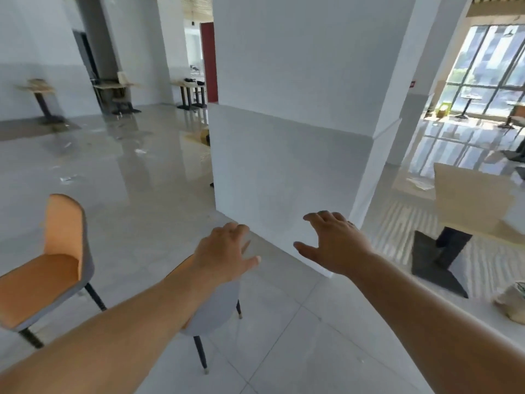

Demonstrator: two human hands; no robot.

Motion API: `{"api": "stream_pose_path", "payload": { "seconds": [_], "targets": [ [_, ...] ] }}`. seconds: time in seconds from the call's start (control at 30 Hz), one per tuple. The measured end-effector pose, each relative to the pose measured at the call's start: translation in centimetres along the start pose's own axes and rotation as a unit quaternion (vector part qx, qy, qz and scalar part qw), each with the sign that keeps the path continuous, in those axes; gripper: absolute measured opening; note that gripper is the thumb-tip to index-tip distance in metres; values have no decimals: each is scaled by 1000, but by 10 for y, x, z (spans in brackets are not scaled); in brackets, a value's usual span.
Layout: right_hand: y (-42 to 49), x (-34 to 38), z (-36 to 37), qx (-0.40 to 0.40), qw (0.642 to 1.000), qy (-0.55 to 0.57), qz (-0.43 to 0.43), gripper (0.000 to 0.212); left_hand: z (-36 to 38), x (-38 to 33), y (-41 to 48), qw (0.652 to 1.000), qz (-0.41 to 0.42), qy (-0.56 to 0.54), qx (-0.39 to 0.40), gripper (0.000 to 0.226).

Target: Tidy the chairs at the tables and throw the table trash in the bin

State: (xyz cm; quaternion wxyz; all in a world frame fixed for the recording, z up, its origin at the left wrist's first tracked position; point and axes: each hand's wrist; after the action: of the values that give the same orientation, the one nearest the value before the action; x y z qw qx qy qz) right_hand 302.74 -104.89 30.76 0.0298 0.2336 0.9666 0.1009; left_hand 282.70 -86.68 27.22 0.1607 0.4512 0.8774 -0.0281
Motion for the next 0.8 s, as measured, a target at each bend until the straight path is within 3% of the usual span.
{"api": "stream_pose_path", "payload": {
  "seconds": [0.23, 0.47, 0.63, 0.8],
  "targets": [
    [181, 1, 85, 26, 994, 6, -105, 83, 60, 57, 139, 996, -83, -38, -12, 81],
    [332, -12, 157, 107, 976, -12, -191, 81, 110, 128, 258, 979, -180, -89, 10, 89],
    [407, -21, 216, 146, 961, 28, -232, 82, 151, 158, 285, 960, -263, -97, 27, 87],
    [448, -11, 302, 207, 915, 59, -342, 80, 202, 172, 274, 915, -388, -99, 60, 91]
  ]
}}
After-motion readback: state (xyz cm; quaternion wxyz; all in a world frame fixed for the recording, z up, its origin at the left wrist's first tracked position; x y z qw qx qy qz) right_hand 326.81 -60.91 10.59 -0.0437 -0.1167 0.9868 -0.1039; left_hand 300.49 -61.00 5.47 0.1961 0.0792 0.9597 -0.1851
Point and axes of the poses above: each hand's wrist, its own y-axis towards the middle knuckle, its own z-axis out of the palm, x = y × z, and after that the axes turned 4 degrees about -y, right-handed
